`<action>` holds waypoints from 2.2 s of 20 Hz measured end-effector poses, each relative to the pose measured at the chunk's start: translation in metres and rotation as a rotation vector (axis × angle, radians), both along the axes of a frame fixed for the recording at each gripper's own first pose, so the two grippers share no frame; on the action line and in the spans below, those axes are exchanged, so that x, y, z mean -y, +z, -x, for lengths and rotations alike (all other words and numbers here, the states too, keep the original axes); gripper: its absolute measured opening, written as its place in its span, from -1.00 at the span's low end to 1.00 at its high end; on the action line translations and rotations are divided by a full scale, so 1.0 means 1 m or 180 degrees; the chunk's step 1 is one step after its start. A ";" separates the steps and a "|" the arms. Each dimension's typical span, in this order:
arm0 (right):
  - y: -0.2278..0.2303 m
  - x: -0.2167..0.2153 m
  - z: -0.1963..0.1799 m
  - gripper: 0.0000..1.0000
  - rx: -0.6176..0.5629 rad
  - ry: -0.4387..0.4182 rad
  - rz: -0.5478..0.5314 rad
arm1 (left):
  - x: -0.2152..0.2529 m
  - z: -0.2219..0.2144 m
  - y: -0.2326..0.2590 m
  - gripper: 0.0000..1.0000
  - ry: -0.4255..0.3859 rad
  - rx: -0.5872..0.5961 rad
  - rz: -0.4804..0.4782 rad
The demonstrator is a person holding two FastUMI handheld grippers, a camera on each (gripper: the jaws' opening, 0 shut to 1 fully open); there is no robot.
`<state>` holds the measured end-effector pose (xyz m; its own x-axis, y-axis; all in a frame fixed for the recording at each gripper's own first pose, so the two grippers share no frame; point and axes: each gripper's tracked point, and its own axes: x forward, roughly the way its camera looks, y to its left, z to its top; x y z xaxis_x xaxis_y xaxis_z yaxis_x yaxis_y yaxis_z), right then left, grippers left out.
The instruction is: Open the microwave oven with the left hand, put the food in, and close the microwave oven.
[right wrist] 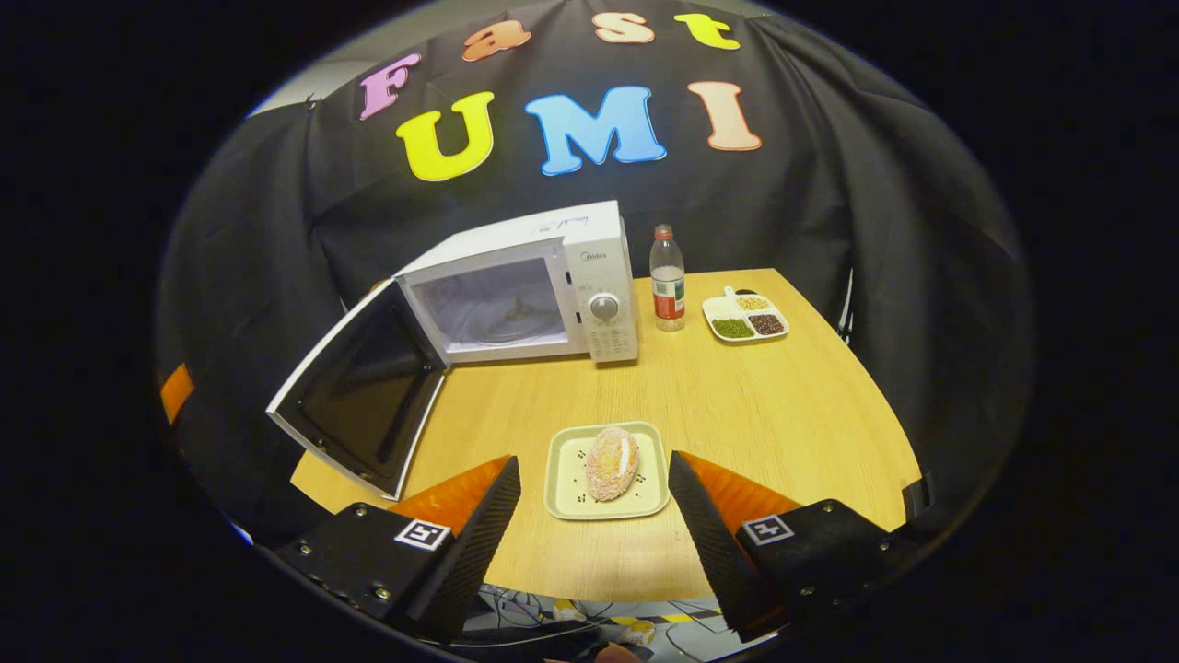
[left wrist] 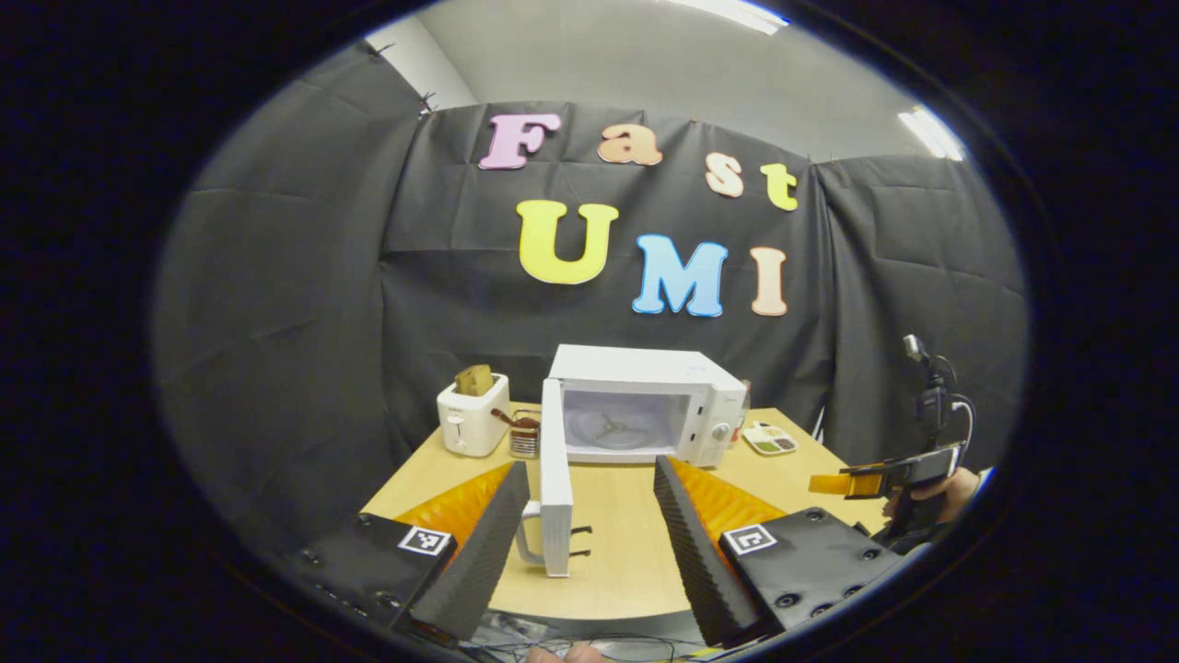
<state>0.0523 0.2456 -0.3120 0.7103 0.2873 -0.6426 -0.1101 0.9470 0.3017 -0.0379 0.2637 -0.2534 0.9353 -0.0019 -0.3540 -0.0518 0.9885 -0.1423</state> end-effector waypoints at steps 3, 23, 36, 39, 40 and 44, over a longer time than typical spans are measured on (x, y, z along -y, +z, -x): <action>-0.020 -0.013 -0.020 0.98 -0.0090 0.0099 0.0082 | -0.005 -0.025 -0.013 0.87 -0.0059 -0.0121 0.0061; -0.184 -0.047 -0.066 0.60 -0.0496 0.0910 0.0624 | -0.047 0.031 0.011 0.89 0.1428 -0.0678 -0.0264; -0.109 -0.055 -0.049 0.26 -0.0232 0.0836 0.0518 | -0.056 0.111 0.034 0.89 0.1395 -0.0201 0.0060; -0.085 -0.058 -0.046 0.25 -0.0154 0.0783 0.0385 | -0.052 0.108 0.031 0.80 0.1268 -0.0132 0.0089; -0.075 -0.061 -0.047 0.26 -0.0119 0.0776 0.0325 | -0.052 0.108 0.031 0.79 0.1252 -0.0132 0.0085; -0.059 -0.075 -0.065 0.25 -0.0001 0.0846 0.0267 | -0.057 0.102 0.038 0.79 0.1289 -0.0088 0.0034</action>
